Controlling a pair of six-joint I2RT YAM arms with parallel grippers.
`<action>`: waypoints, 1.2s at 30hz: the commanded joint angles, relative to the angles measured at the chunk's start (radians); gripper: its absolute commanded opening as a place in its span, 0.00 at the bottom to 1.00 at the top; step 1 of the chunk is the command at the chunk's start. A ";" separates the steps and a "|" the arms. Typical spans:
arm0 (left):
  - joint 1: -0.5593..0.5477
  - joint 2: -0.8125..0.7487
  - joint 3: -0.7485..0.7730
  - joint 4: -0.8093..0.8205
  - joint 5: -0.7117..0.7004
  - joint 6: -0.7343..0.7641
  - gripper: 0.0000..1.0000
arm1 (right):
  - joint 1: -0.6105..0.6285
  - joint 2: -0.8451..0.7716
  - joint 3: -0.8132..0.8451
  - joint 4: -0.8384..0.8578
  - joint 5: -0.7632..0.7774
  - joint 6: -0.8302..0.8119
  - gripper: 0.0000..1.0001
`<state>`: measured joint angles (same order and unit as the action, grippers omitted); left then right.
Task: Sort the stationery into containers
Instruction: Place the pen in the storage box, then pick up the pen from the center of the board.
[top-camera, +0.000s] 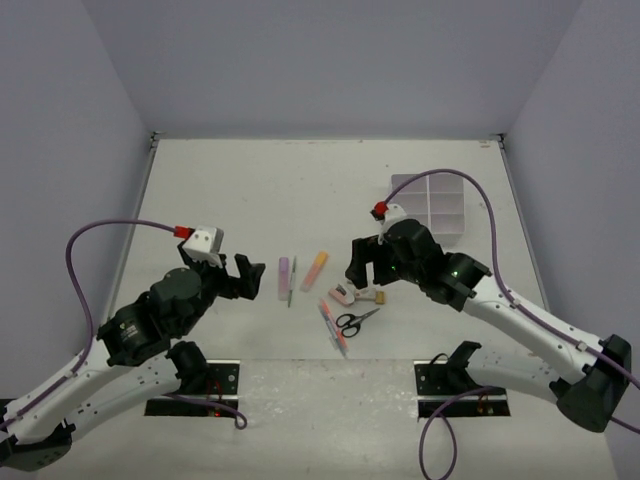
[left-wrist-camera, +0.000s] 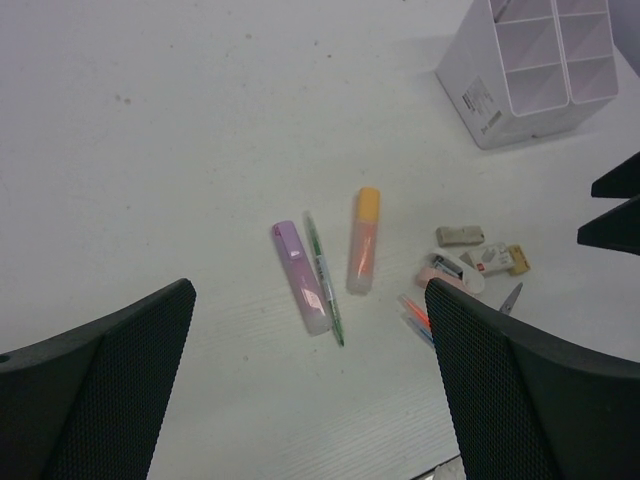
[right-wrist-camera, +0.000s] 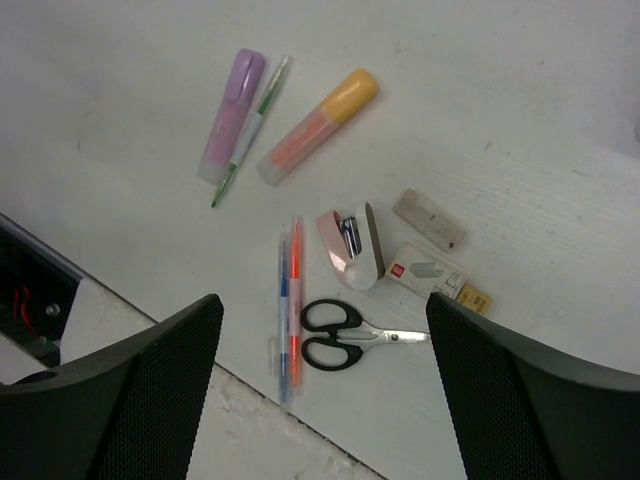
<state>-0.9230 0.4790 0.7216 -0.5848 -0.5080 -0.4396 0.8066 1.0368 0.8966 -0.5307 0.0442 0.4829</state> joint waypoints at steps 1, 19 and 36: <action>0.003 0.031 -0.016 0.045 0.020 0.027 1.00 | 0.018 0.012 0.019 -0.070 -0.025 0.072 0.81; 0.002 0.377 0.037 0.090 0.120 -0.080 0.95 | 0.085 -0.146 -0.030 -0.146 0.169 0.097 0.73; 0.077 0.843 0.171 0.252 0.133 -0.101 0.46 | 0.085 -0.303 -0.161 -0.175 0.224 0.107 0.76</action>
<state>-0.8852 1.2557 0.8272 -0.3943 -0.3858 -0.5246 0.8894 0.7743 0.7597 -0.7059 0.2270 0.5664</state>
